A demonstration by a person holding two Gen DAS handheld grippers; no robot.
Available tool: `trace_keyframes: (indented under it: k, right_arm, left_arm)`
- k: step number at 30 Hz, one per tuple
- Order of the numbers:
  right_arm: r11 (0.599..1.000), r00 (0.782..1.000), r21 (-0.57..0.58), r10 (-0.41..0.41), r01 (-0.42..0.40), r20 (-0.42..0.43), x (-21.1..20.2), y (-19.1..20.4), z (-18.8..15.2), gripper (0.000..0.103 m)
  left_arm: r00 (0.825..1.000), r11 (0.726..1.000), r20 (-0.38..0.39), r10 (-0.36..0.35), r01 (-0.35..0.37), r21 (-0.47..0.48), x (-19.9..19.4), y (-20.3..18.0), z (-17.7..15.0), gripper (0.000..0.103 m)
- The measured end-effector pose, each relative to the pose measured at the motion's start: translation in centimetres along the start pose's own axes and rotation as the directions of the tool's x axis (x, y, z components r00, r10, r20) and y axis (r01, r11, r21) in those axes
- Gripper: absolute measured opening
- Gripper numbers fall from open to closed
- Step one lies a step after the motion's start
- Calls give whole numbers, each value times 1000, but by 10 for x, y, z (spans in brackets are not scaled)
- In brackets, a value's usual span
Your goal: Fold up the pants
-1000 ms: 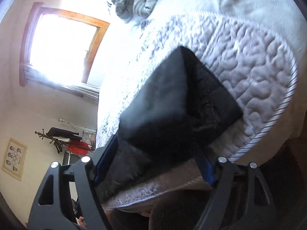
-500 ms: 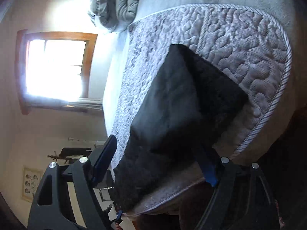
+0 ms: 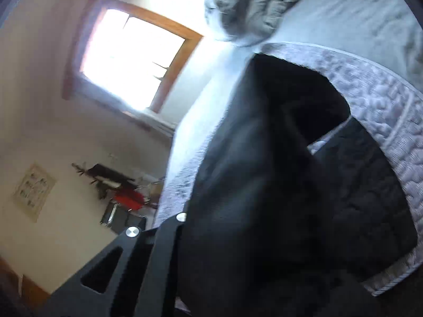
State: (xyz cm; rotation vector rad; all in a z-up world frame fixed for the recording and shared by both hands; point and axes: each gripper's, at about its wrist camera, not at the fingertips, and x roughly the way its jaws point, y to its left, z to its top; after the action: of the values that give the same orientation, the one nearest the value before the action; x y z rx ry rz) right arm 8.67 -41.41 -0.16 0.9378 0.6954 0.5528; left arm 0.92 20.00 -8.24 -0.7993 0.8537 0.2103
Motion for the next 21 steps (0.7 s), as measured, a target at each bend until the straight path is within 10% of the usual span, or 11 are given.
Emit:
trace_keyframes:
  k: [2,4,8,14,15,18,21]
  right_arm:
    - [998,999,-14,53,-53,9,-9,-2,-5,4]
    - [995,996,41,-86,87,-18,-11,-28,-9,8]
    - [886,920,259,-345,385,-187,-9,-117,-28,36]
    - [911,946,262,-291,319,-141,-31,-126,-47,61]
    - [912,940,239,-305,334,-150,-31,-124,-50,59]
    - [908,919,170,-354,382,-174,-30,-111,-51,8]
    - [931,947,193,-283,309,-152,-38,-103,-47,4]
  left_arm:
    - [1000,1000,-1,-3,3,-9,1,1,0,98]
    - [1000,1000,-7,-1,1,-11,3,1,1,98]
    - [1000,1000,-15,-4,4,-8,6,-2,2,98]
    - [1000,1000,-17,15,-15,0,4,-1,0,99]
    - [1000,1000,-23,18,-19,-10,6,1,0,99]
    - [999,999,-41,25,-26,-28,14,6,-3,99]
    - [998,999,-52,45,-46,-16,20,9,-4,99]
